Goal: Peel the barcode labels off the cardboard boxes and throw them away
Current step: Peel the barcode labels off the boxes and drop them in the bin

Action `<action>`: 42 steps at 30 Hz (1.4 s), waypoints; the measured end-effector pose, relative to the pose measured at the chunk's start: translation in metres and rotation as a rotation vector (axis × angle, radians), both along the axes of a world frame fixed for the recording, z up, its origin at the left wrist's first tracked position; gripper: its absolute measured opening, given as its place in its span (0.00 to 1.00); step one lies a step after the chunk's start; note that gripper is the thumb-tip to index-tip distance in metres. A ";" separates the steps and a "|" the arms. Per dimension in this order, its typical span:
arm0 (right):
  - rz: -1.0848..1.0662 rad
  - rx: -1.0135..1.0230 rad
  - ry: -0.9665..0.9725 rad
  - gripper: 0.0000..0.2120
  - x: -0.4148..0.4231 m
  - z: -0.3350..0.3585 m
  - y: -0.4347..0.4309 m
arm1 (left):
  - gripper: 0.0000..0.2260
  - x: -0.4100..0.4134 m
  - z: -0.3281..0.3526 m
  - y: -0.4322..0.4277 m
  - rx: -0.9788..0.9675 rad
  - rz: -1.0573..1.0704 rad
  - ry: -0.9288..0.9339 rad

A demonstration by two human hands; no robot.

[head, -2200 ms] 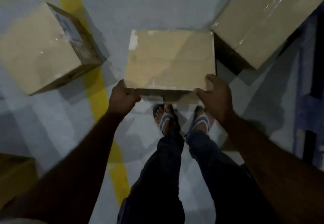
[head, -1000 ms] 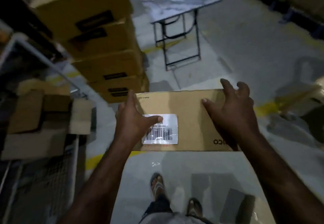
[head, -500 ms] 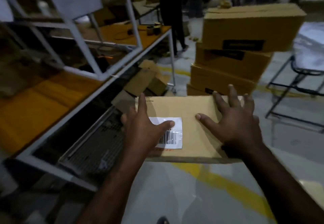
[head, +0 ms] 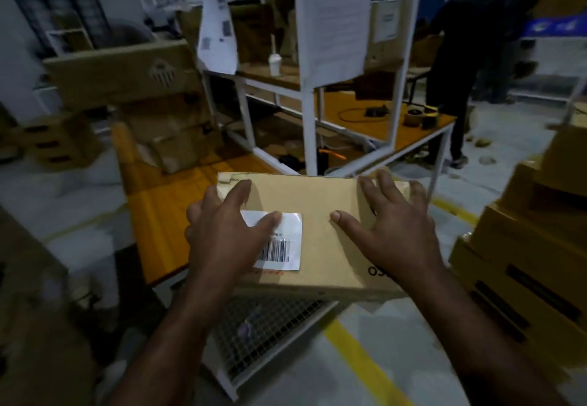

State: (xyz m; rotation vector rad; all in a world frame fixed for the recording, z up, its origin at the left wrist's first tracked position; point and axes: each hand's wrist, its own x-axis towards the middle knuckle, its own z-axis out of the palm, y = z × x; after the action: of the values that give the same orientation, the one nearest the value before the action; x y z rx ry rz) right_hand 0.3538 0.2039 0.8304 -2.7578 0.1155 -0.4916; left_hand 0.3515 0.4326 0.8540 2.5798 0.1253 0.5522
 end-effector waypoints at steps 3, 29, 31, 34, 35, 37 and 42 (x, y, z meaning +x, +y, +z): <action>0.067 0.011 -0.023 0.39 0.049 0.010 0.022 | 0.19 0.042 -0.001 0.029 -0.031 0.058 -0.062; 0.474 0.055 -0.030 0.26 0.430 0.013 0.217 | 0.22 0.307 -0.016 0.185 -0.140 0.455 -0.010; 0.440 -0.018 -0.037 0.25 0.449 0.011 0.230 | 0.21 0.326 -0.016 0.193 -0.071 0.447 0.038; 0.426 -0.134 -0.113 0.20 0.471 0.009 0.241 | 0.14 0.347 -0.013 0.202 -0.022 0.389 0.072; 0.430 -0.153 -0.157 0.18 0.475 0.009 0.243 | 0.12 0.354 -0.013 0.206 -0.013 0.353 0.081; 0.441 -0.142 -0.205 0.14 0.481 0.009 0.250 | 0.13 0.368 -0.014 0.217 -0.038 0.294 0.104; 0.474 0.034 -0.041 0.21 0.473 0.014 0.292 | 0.14 0.390 -0.022 0.239 -0.127 0.262 0.091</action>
State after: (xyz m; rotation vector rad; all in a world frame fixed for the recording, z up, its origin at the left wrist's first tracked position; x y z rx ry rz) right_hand 0.8268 0.4955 0.8440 -2.6133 -0.5216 -0.4077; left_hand 0.7413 0.6711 0.8321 2.4792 0.5187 0.5019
